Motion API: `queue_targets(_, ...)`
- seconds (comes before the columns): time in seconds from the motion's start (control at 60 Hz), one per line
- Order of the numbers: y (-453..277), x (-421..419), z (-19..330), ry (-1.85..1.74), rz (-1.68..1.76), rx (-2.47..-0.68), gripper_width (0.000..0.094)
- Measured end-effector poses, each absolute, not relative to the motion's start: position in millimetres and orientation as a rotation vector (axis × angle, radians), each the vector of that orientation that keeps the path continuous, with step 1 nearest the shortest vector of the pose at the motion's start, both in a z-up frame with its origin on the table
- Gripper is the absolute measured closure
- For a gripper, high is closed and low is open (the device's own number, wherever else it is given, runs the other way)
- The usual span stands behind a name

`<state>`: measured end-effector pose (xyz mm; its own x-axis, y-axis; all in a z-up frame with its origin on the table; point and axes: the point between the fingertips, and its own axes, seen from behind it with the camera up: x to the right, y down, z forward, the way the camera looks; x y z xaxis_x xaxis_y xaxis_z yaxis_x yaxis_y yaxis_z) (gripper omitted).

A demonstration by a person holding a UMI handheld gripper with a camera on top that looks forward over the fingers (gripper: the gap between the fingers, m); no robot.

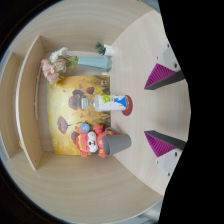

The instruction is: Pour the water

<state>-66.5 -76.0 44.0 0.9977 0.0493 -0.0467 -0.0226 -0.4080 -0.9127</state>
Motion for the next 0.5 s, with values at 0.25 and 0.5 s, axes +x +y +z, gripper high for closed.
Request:
queue_targets(0.25, -124, -86, 79, -0.087, 0.149, -1.95, 0.0079)
queue_targets(0.5, -147, -66, 121, -0.093, 0.129, -1.875, 0.0084)
